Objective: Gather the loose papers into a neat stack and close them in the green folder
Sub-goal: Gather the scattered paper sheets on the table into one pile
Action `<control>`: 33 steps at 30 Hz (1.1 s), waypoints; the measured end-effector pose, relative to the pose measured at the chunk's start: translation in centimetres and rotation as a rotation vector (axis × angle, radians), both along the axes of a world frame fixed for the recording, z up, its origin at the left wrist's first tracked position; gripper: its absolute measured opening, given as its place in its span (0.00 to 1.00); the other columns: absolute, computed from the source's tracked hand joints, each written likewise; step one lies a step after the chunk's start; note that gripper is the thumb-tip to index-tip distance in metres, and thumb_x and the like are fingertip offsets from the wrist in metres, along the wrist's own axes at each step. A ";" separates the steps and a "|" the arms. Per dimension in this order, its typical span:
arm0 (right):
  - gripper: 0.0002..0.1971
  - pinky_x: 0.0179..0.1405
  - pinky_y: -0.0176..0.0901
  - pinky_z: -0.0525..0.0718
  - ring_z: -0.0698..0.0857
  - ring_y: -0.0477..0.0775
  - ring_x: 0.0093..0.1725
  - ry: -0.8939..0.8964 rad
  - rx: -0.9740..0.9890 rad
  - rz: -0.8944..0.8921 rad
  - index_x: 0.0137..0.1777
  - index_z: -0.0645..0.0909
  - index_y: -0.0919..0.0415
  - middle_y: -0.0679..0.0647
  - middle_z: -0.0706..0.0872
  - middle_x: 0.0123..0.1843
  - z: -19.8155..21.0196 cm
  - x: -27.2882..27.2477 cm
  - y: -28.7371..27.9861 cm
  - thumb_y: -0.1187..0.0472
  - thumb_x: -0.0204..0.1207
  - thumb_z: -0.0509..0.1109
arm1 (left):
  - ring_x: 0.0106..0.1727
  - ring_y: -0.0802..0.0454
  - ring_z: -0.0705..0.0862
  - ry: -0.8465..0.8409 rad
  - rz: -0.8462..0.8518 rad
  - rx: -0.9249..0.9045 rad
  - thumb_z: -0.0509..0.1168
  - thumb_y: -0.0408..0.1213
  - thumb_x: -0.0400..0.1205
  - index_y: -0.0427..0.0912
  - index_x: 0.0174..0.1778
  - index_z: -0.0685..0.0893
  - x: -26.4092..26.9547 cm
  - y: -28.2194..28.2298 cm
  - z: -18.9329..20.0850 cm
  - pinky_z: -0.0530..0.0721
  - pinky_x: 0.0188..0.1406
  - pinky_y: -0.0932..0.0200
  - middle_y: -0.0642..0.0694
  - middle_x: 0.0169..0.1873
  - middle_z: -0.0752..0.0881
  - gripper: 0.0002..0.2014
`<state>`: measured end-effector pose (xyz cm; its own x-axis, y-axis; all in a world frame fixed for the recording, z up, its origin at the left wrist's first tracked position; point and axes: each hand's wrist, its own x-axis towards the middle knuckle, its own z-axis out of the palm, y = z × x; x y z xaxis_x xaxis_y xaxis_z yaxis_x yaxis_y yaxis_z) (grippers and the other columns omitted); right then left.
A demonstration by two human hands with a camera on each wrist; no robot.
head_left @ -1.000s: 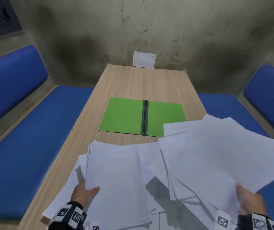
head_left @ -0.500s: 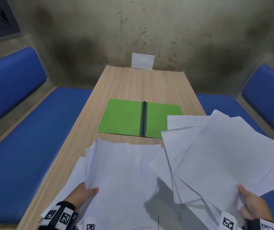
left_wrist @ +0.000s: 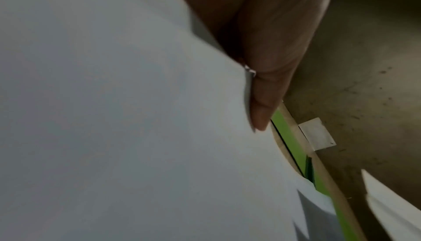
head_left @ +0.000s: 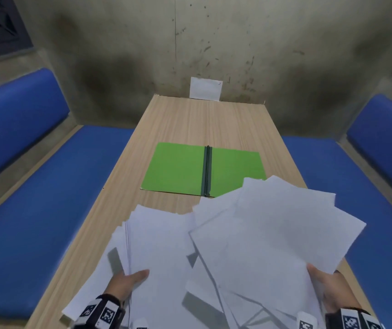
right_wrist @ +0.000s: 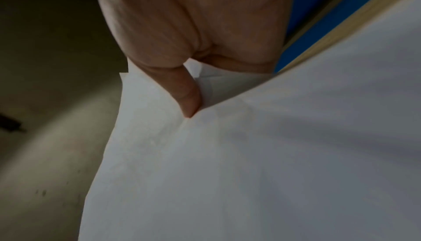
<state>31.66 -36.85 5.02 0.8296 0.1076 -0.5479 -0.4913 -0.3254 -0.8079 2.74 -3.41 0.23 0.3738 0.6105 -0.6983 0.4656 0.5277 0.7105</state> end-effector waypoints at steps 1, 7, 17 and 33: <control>0.16 0.63 0.64 0.78 0.82 0.70 0.56 -0.007 -0.043 0.015 0.55 0.79 0.69 0.69 0.83 0.58 0.3 -0.2 0.6 0.60 0.71 0.73 | 0.56 0.37 0.86 0.026 0.001 0.012 0.84 0.48 0.50 0.29 0.63 0.79 -0.1 0.9 -2.0 0.81 0.63 0.42 0.34 0.56 0.87 0.47; 0.12 0.65 0.64 0.78 0.83 0.69 0.57 -0.040 -0.103 0.118 0.54 0.79 0.67 0.67 0.85 0.53 -0.5 -1.3 2.4 0.64 0.72 0.70 | 0.52 0.37 0.85 0.084 -0.066 0.045 0.78 0.30 0.66 0.25 0.52 0.82 1.3 -0.1 2.3 0.80 0.55 0.50 0.35 0.42 0.88 0.21; 0.07 0.36 0.42 0.77 0.83 0.56 0.40 -0.058 -0.107 0.430 0.41 0.82 0.62 0.57 0.87 0.39 -0.9 -4.5 7.0 0.70 0.77 0.64 | 0.61 0.39 0.83 -0.038 -0.073 -0.041 0.78 0.46 0.67 0.31 0.63 0.80 2.0 -0.4 0.4 0.77 0.67 0.45 0.36 0.60 0.85 0.33; 0.22 0.65 0.60 0.75 0.80 0.71 0.65 -0.262 -0.238 -0.302 0.62 0.76 0.76 0.74 0.80 0.65 2.0 2.1 -0.7 0.60 0.74 0.69 | 0.38 0.46 0.84 -0.089 0.016 0.102 0.69 0.23 0.74 0.37 0.39 0.82 1.6 -0.7 0.2 0.79 0.41 0.57 0.43 0.35 0.86 0.06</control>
<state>33.79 -37.56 7.01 0.9180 -0.2636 -0.2962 -0.3823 -0.3902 -0.8376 4.30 -4.06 0.45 0.4208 0.6831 -0.5969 0.3907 0.4574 0.7989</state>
